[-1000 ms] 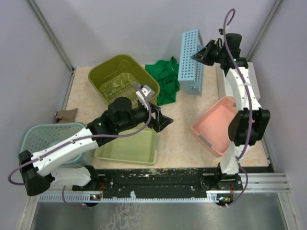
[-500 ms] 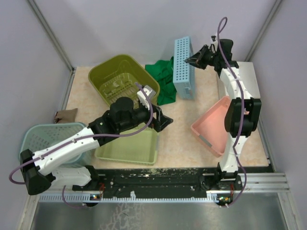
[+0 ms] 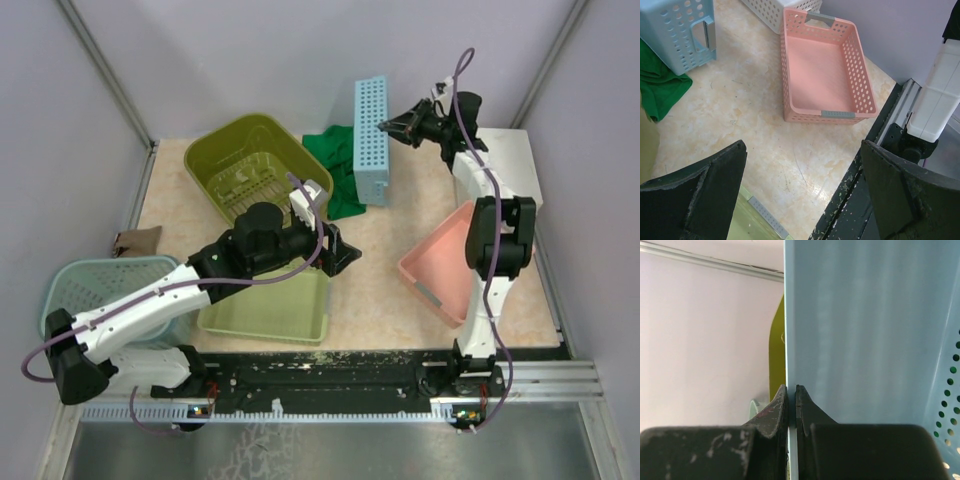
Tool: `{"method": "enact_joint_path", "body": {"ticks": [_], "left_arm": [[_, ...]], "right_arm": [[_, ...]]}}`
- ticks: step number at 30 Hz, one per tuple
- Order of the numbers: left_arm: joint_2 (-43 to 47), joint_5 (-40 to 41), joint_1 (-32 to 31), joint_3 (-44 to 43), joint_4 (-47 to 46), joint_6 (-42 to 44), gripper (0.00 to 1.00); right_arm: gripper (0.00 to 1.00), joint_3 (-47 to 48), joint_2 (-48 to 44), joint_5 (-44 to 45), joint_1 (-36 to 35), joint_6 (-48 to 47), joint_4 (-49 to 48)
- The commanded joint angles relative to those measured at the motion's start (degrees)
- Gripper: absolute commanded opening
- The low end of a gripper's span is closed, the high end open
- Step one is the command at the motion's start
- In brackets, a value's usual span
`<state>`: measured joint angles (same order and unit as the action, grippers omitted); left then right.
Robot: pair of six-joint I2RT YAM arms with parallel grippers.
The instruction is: Turn the large container upside down
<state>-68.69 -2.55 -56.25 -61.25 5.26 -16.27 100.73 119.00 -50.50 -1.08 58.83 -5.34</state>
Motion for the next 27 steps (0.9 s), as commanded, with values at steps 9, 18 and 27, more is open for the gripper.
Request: {"method": "enact_joint_path", "body": {"ticks": [9,18,27], "left_arm": [[-1.7,-1.5,-0.3,-3.0,-0.4,0.0,1.00],[-2.6,-2.3,-0.3,-3.4,-0.5,0.0,1.00],[-1.9,-2.1,-0.3,-2.8,-0.6,-0.1,1.00]], "right_arm": [[0.00,-6.7,-5.8,-3.4,8.4,1.3,-7.3],[0.00,-8.4,-7.2,-3.7,10.2,0.4,-6.9],[0.00,-6.9,-2.5,-4.9,9.3,5.8,-11.9]]}}
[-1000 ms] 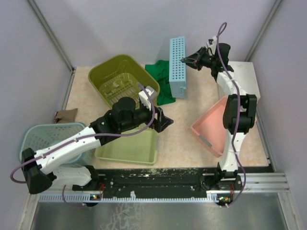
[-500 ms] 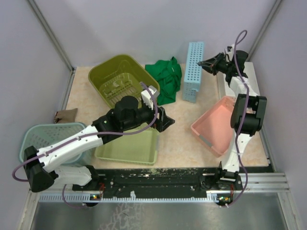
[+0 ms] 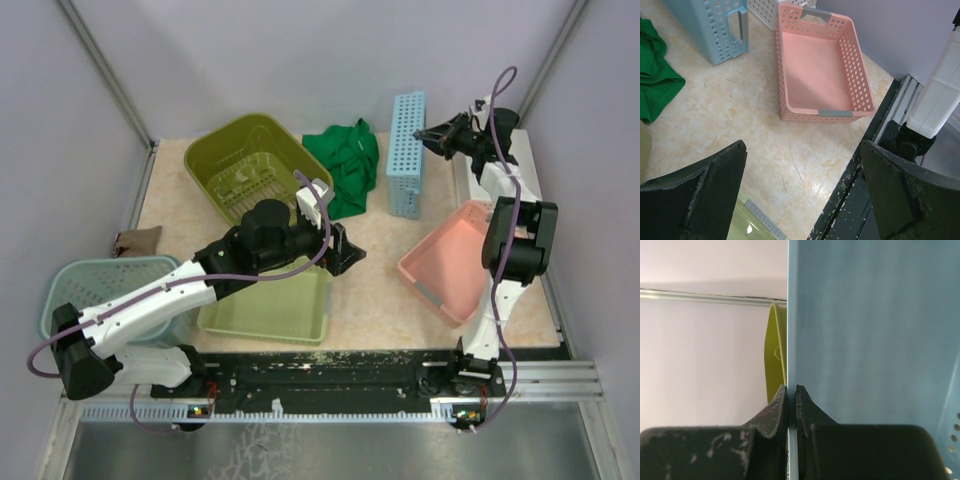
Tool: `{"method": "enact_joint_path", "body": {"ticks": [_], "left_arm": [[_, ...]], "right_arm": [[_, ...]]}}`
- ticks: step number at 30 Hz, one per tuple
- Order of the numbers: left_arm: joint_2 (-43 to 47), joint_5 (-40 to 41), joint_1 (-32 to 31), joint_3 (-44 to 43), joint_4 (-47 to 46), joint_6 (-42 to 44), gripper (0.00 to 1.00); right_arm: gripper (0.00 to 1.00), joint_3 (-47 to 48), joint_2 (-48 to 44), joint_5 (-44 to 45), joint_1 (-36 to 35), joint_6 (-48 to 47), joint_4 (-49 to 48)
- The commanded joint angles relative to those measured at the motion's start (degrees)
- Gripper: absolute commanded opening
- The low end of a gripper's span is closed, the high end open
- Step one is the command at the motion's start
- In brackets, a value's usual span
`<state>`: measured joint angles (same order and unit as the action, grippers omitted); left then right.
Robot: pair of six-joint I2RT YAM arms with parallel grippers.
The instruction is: Turn the large container upside down
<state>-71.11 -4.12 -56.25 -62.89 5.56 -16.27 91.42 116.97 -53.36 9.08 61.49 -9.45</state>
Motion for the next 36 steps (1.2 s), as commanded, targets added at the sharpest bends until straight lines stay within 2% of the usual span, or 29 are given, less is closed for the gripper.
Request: {"method": "enact_joint_path", "body": {"ticks": [1,6,17,20,23,26,29,33,36], "left_arm": [[0.7,-0.4,-0.3,-1.0,-0.9,-0.1,1.00],[1.1,-0.2,-0.3,-0.6,-0.8,-0.2,1.00],[2.8,1.0,-0.3,0.6,-0.2,-0.4,1.00],[2.8,0.9,-0.3,0.5,-0.1,-0.4,1.00],[3.0,0.9,-0.3,0.6,-0.1,-0.4,1.00],[3.2,1.0,-0.3,0.9,0.0,-0.5,1.00],[3.1,0.8,-0.3,0.9,-0.2,-0.4,1.00],[2.6,0.4,-0.3,0.6,-0.3,-0.3,1.00],[2.2,0.1,-0.3,0.3,-0.3,-0.2,1.00]], "right_arm": [[0.00,2.7,0.1,-2.0,-1.4,3.7,-8.2],[0.00,5.7,3.3,-2.4,-5.7,6.7,-9.8],[0.00,13.6,13.3,-3.7,-13.5,24.1,-25.7],[0.00,14.6,14.8,-4.5,-14.1,31.0,-34.8],[0.00,13.5,14.3,-4.6,-13.0,31.8,-35.8],[0.00,10.3,12.4,-4.5,-11.1,28.5,-32.5],[0.00,8.1,10.8,-4.9,-8.8,23.1,-25.2],[0.00,7.7,9.9,-4.7,-5.5,10.7,-7.4],[0.02,8.4,8.6,-0.8,-2.9,0.2,7.3]]}}
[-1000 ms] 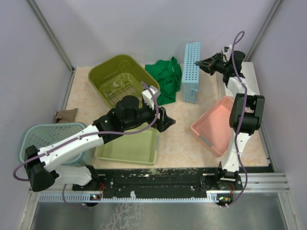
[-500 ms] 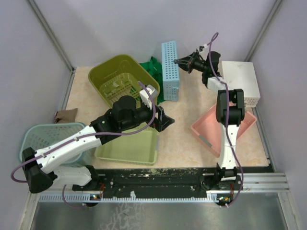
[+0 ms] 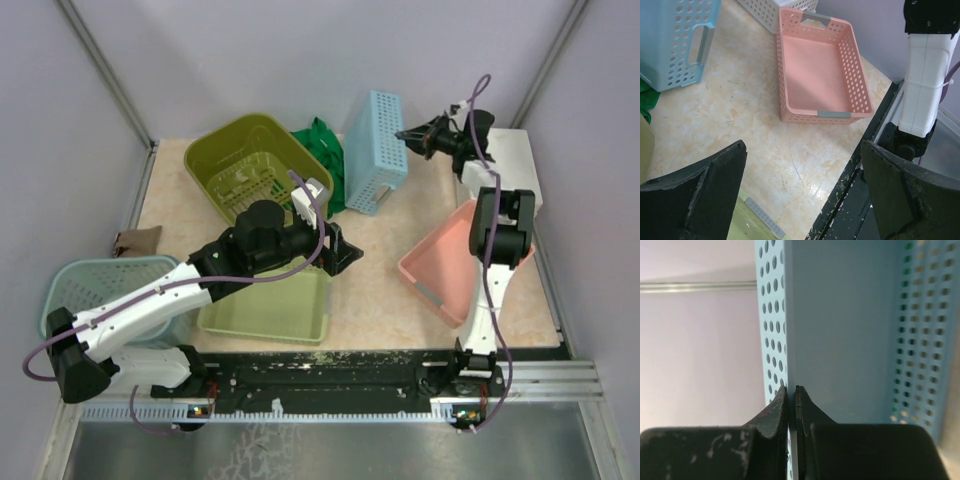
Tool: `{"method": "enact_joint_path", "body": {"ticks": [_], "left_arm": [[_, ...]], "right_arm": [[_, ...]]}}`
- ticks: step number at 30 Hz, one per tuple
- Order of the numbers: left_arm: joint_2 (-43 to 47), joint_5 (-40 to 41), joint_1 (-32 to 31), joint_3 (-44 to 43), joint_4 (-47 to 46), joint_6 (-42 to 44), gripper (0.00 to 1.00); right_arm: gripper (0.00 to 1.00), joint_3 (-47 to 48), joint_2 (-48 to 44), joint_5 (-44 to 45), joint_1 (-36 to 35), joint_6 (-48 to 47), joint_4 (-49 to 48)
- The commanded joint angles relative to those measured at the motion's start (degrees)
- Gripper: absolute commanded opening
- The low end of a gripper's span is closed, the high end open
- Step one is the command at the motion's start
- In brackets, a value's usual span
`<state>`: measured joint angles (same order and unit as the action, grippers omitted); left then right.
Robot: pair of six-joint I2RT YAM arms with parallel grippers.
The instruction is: Turn the large container upside down
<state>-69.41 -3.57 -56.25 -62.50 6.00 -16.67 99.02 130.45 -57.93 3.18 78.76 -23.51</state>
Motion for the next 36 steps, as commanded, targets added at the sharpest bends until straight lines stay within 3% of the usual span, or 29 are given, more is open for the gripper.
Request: {"method": "enact_joint_path", "body": {"ticks": [1,9,15,23,25,27,29,36], "left_arm": [[0.4,-0.6,-0.3,-0.1,-0.7,0.2,1.00],[-0.6,-1.2,-0.3,-0.2,-0.9,-0.1,1.00],[-1.2,-1.5,-0.3,-0.5,-1.1,-0.4,1.00],[-0.9,0.4,-0.3,0.3,-1.7,-0.7,1.00],[-1.1,0.5,-0.3,0.4,-2.3,-0.4,1.00],[-1.6,0.4,-0.3,0.4,-2.7,-0.1,1.00],[-2.1,0.6,-0.3,0.5,-3.3,-0.1,1.00],[-2.4,0.3,-0.4,2.0,-4.6,-0.1,1.00]], "right_arm": [[0.06,1.0,-5.6,5.9,3.8,-20.3,27.4],[0.49,2.3,-10.8,21.0,8.6,-34.1,45.5],[0.64,3.7,-17.0,33.5,8.8,-38.9,51.7],[0.67,-0.6,-29.7,51.7,6.8,-47.1,58.5],[0.70,-5.6,-34.5,56.0,4.9,-48.9,59.0],[0.81,-11.9,-41.0,60.5,1.9,-50.6,59.0],[0.86,-17.6,-45.3,64.8,-0.8,-51.7,60.5],[0.86,-31.6,-51.7,72.2,-5.8,-45.8,66.2]]}}
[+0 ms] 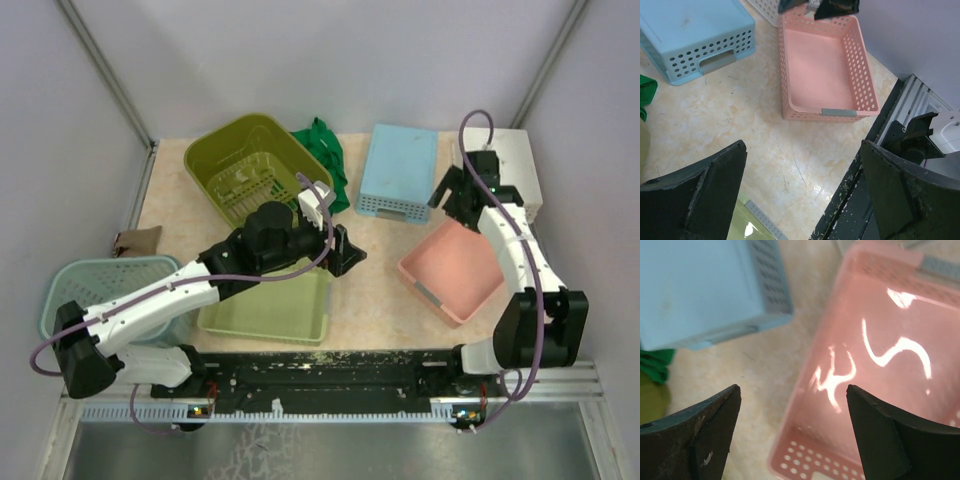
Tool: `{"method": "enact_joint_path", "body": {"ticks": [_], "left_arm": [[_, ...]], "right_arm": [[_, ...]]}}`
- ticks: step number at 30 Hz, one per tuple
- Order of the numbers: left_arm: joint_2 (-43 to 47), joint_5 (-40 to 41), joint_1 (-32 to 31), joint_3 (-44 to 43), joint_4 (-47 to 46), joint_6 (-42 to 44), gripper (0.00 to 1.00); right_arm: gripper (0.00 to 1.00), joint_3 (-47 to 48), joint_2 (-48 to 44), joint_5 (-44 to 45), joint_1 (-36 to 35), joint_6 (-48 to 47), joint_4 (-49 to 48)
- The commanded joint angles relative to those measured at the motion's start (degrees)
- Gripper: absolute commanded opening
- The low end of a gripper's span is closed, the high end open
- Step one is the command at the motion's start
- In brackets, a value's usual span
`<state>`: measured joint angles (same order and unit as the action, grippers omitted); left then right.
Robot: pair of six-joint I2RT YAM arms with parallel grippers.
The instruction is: Turn the large container upside down
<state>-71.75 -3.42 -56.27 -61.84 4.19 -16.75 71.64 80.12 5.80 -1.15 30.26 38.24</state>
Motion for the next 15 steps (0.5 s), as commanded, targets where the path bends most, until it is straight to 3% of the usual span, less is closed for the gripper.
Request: {"method": "enact_joint_path", "body": {"ticks": [1,13,15], "left_arm": [[-0.2,-0.1,-0.3,1.5,-3.1,-0.1,1.00],[-1.3,-2.6,-0.6,1.0,-3.5,-1.4,1.00],[-1.4,-2.9,-0.6,1.1,-3.5,-1.5,1.00]], "right_arm": [[0.86,-5.2,-1.5,10.0,-1.8,3.6,4.7],[0.79,-9.0,5.8,3.0,-1.8,8.0,-3.3],[0.73,-9.6,7.1,3.1,-1.8,8.5,-3.2]]}}
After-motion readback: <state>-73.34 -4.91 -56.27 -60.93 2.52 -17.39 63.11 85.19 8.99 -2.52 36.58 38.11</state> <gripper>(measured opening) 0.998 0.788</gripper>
